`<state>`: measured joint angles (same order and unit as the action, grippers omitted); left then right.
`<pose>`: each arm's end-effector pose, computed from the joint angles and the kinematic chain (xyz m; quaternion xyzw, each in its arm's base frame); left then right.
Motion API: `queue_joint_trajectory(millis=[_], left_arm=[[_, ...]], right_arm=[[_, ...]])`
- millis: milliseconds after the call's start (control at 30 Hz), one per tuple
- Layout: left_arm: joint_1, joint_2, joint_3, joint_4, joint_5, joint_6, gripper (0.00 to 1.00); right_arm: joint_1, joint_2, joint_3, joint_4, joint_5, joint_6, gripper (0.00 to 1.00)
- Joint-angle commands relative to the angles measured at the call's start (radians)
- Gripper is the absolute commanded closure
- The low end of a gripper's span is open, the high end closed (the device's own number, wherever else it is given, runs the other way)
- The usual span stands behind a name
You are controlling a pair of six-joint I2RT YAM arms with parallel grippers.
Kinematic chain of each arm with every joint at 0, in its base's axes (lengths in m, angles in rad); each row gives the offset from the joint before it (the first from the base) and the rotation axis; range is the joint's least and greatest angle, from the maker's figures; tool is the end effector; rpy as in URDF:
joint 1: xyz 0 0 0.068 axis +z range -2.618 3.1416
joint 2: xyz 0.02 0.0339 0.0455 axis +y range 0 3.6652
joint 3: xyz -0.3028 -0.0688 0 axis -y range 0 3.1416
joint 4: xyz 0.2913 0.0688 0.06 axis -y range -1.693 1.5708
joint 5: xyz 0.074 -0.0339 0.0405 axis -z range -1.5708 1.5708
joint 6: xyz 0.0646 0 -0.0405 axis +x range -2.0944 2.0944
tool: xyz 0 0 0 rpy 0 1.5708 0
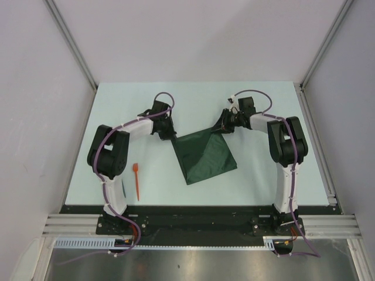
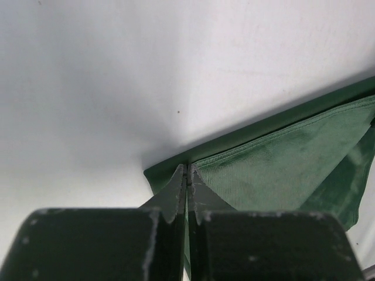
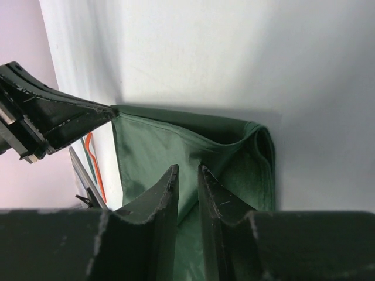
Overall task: Fold the napkin into a case and place the utensils inside
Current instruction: Fold the top corner of the square-folded napkin at the center of the board.
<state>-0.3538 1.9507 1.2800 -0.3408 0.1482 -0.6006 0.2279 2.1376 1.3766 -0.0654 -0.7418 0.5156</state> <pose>0.4385 -0.1721 0.1438 -0.0977 0.9537 -0.1896 0.2118 0.4941 0.1594 0.1220 -0.0060 0.8781 0.4377 0.1931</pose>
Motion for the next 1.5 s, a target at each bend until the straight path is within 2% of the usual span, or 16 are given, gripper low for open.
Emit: queue_joint_trajectory(millis=[0,533,600,700,733,833,867,933,1000,1033,1067,1133,1167,1200,1267,1467], left_arm=[[0.016,-0.039,-0.001,-0.001,-0.027,0.015,1.00],[0.019,-0.029,-0.004,0.003,-0.019,0.007,1.00],[0.019,-0.029,-0.004,0.002,-0.019,0.005,0.97],[0.015,-0.047,0.008,-0.029,-0.061,0.018,0.84],[0.012,-0.082,0.007,-0.049,-0.118,0.027,0.72],[-0.008,-0.172,-0.016,-0.075,-0.232,0.053,0.51],[-0.017,-0.249,-0.031,-0.070,-0.284,0.056,0.48],[-0.053,-0.336,-0.114,-0.019,-0.292,0.058,0.46],[-0.118,-0.444,-0.218,0.043,-0.218,0.064,0.53],[-0.140,-0.464,-0.255,0.130,-0.166,0.068,0.65],[-0.154,-0.472,-0.286,0.170,0.000,0.065,0.71],[-0.177,-0.464,-0.359,0.264,0.114,0.020,0.85],[-0.188,-0.461,-0.387,0.301,0.198,0.004,0.88],[-0.194,-0.458,-0.436,0.378,0.221,-0.020,0.91],[-0.198,-0.449,-0.479,0.413,0.267,-0.034,0.93],[-0.205,-0.435,-0.583,0.494,0.324,-0.076,0.96]], right_arm=[[-0.006,0.024,0.050,0.048,-0.010,0.015,0.76],[-0.024,0.059,0.067,0.111,-0.027,0.057,0.77],[-0.025,0.082,0.081,0.111,-0.033,0.060,0.77],[-0.030,0.099,0.084,0.111,-0.041,0.061,0.78],[-0.029,0.100,0.084,0.113,-0.042,0.060,0.78],[-0.030,0.108,0.084,0.115,-0.054,0.057,0.79],[-0.029,0.108,0.085,0.115,-0.056,0.054,0.78],[-0.027,0.105,0.082,0.110,-0.057,0.046,0.79],[-0.029,0.105,0.085,0.111,-0.060,0.047,0.79],[-0.030,0.107,0.085,0.110,-0.062,0.046,0.79],[-0.029,0.107,0.090,0.110,-0.065,0.046,0.79],[-0.027,0.108,0.090,0.105,-0.067,0.041,0.79],[-0.025,0.108,0.094,0.101,-0.067,0.038,0.79],[-0.025,0.108,0.095,0.101,-0.067,0.040,0.79],[-0.024,0.111,0.099,0.098,-0.067,0.038,0.79],[-0.019,0.110,0.104,0.095,-0.062,0.038,0.79]])
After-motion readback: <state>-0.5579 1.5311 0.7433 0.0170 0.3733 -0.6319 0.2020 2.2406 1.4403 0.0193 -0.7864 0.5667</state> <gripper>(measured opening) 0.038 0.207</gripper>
